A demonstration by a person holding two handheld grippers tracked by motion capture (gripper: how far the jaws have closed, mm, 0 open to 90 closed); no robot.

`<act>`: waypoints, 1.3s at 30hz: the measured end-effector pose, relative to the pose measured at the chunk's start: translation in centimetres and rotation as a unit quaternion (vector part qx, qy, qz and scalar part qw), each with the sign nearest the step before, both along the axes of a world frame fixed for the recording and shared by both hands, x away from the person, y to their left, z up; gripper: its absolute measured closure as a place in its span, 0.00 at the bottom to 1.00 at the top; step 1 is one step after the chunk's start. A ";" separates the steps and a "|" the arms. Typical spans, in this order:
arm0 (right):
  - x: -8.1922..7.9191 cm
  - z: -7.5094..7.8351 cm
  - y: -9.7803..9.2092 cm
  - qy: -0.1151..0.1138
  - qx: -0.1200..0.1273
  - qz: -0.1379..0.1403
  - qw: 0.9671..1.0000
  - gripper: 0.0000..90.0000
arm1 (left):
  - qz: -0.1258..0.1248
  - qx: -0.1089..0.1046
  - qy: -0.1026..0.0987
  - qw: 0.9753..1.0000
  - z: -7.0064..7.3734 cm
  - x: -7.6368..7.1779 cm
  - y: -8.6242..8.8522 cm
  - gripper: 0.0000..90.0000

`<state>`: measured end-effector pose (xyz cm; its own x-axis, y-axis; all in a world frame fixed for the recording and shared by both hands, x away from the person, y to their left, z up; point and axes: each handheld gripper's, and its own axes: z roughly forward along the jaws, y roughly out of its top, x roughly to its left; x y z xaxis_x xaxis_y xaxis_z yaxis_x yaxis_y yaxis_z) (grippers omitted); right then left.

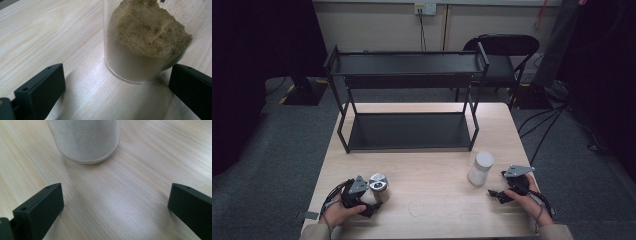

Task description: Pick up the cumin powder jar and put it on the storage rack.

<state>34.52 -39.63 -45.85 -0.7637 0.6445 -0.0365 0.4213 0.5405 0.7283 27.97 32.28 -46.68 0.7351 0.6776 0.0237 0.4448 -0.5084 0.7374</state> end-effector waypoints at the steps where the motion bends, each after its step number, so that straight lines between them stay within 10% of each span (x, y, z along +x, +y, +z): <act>1: 0.0 0.0 0.0 0.000 0.000 0.000 1.000 0.00 | 0.000 0.000 0.000 1.000 0.0 0.0 0.0 0.00; 39: 0.0 0.0 0.0 0.000 0.000 0.000 1.000 0.00 | 0.001 -0.002 0.014 1.000 0.9 0.1 -0.5 0.02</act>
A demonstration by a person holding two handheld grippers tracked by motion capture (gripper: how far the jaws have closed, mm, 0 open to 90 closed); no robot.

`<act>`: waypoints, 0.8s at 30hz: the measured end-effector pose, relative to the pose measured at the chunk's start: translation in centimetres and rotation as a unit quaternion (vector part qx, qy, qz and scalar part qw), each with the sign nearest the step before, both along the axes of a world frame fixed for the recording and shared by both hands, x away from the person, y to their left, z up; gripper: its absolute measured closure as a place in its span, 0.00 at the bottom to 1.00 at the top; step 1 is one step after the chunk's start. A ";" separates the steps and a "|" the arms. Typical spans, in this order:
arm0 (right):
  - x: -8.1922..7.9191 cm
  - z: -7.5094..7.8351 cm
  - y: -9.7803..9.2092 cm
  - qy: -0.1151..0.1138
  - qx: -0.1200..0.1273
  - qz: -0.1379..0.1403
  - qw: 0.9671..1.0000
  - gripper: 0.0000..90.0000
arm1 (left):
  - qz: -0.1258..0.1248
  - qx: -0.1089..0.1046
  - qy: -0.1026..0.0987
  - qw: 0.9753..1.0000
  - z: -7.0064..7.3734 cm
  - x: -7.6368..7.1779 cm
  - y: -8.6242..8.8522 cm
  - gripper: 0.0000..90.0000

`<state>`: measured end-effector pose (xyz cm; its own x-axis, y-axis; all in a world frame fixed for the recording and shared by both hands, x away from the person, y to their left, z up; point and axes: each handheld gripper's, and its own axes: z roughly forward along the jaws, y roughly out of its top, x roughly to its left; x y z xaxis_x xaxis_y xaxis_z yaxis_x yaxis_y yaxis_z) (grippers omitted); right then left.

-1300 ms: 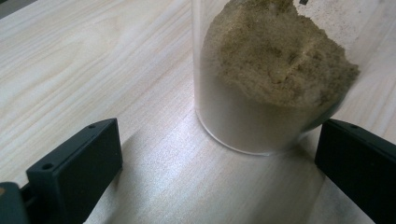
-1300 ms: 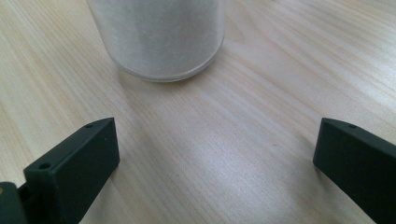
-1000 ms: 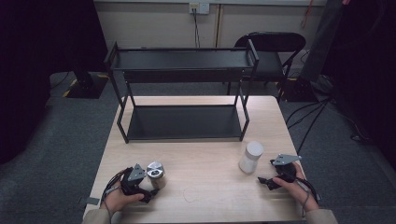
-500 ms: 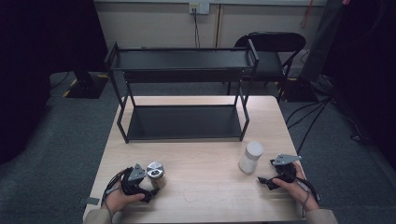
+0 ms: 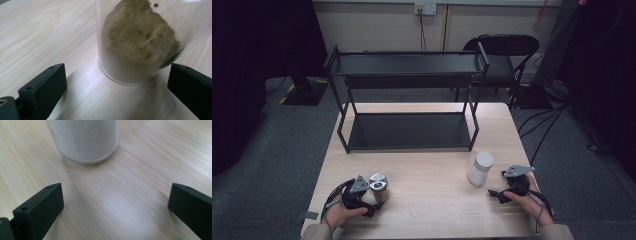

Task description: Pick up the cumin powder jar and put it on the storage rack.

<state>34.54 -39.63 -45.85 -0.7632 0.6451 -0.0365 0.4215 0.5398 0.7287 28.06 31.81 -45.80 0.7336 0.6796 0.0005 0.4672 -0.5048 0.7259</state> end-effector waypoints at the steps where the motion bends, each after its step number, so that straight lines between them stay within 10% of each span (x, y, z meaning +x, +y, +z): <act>1: 0.0 0.0 0.0 0.000 0.000 0.000 1.000 0.00 | 0.000 0.000 0.000 1.000 0.0 0.0 0.0 0.01; 24: 0.0 0.0 0.1 0.000 0.001 -0.004 1.000 0.00 | 0.007 -0.049 -0.013 0.999 0.2 0.3 -0.6 0.09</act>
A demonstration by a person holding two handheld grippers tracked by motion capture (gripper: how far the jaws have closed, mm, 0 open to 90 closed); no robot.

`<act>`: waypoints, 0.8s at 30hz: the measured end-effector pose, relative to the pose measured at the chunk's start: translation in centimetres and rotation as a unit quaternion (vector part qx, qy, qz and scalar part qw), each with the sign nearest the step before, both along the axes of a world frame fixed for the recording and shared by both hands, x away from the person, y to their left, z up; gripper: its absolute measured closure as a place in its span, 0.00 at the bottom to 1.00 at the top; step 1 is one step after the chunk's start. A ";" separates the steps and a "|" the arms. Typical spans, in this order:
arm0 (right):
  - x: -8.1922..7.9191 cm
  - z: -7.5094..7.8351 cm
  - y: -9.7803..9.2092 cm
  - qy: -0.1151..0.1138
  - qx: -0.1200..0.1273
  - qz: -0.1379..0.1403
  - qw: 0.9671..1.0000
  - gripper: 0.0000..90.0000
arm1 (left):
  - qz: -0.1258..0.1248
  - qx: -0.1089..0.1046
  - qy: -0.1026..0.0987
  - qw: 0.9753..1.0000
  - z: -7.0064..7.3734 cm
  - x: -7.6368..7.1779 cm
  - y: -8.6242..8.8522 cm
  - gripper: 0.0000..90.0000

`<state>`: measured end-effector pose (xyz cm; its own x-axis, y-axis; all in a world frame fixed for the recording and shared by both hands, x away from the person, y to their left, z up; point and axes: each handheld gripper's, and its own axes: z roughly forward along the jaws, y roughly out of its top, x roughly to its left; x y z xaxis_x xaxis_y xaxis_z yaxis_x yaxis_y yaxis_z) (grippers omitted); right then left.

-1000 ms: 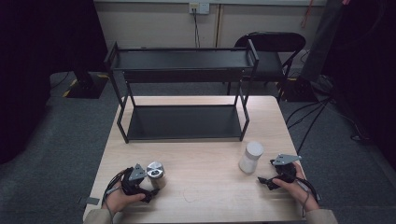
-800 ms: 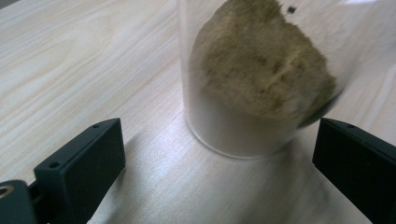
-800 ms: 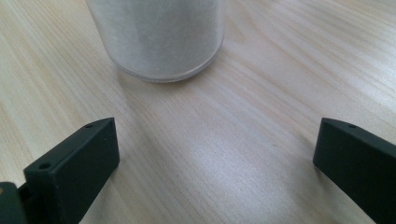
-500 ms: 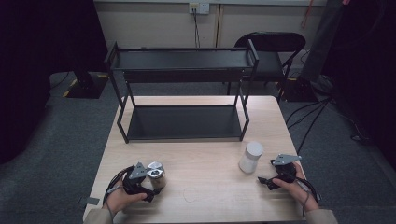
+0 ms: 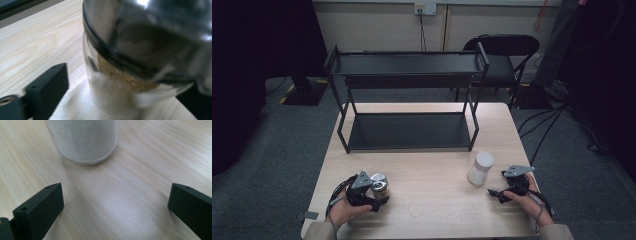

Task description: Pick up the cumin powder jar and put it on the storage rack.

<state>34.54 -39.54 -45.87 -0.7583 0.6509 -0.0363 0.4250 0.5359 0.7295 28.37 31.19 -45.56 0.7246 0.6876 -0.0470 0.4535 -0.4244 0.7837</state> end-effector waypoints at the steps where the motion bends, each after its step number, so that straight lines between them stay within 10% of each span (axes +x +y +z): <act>1: 0.0 0.0 0.0 0.000 0.000 0.000 1.000 0.00 | 0.003 -0.005 -0.001 1.000 -0.1 0.0 -0.1 0.09; 24: 0.0 0.0 0.0 0.000 0.000 -0.001 1.000 0.00 | -0.018 0.004 -0.027 0.999 0.0 0.0 -0.4 0.33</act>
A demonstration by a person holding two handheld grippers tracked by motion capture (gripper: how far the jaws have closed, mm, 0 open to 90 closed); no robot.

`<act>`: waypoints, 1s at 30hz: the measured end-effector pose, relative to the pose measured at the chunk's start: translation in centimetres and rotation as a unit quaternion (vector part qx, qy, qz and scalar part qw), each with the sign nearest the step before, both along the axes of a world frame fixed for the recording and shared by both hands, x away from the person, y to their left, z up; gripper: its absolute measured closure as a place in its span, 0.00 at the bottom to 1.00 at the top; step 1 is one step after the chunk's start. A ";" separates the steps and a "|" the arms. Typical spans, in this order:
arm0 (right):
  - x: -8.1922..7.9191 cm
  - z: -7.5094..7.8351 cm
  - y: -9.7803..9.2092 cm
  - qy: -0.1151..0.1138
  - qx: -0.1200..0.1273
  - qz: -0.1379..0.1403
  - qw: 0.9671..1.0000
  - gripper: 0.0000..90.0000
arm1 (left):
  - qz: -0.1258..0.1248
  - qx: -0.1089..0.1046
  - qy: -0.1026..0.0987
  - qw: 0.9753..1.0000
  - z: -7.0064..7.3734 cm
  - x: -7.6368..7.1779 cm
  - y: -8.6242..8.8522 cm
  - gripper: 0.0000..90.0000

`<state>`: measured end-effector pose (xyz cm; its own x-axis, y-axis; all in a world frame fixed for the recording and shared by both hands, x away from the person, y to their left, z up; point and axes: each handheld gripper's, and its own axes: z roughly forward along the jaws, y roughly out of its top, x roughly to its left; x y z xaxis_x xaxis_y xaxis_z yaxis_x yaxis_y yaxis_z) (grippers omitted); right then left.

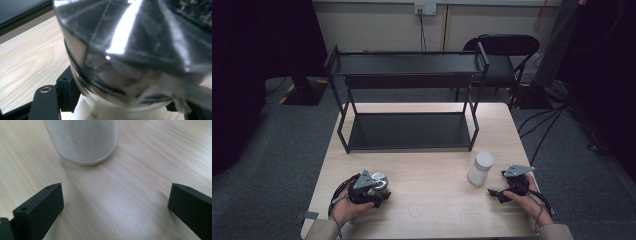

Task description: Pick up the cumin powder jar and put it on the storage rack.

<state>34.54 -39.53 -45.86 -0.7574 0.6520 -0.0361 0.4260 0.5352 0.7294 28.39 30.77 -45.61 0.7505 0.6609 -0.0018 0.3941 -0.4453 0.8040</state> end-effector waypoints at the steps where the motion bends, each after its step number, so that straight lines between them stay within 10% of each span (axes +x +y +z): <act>1: 0.0 0.0 0.0 0.000 0.000 0.000 1.000 0.00 | 0.000 0.002 0.000 1.000 0.1 0.0 0.0 0.33; 18: 0.0 0.0 0.0 0.000 0.000 0.000 1.000 0.00 | 0.006 -0.011 0.002 1.000 1.9 -0.1 0.6 0.34; 30: 0.0 0.0 0.0 0.000 0.000 0.000 1.000 0.00 | 0.031 -0.028 -0.003 0.999 6.6 0.5 1.3 0.34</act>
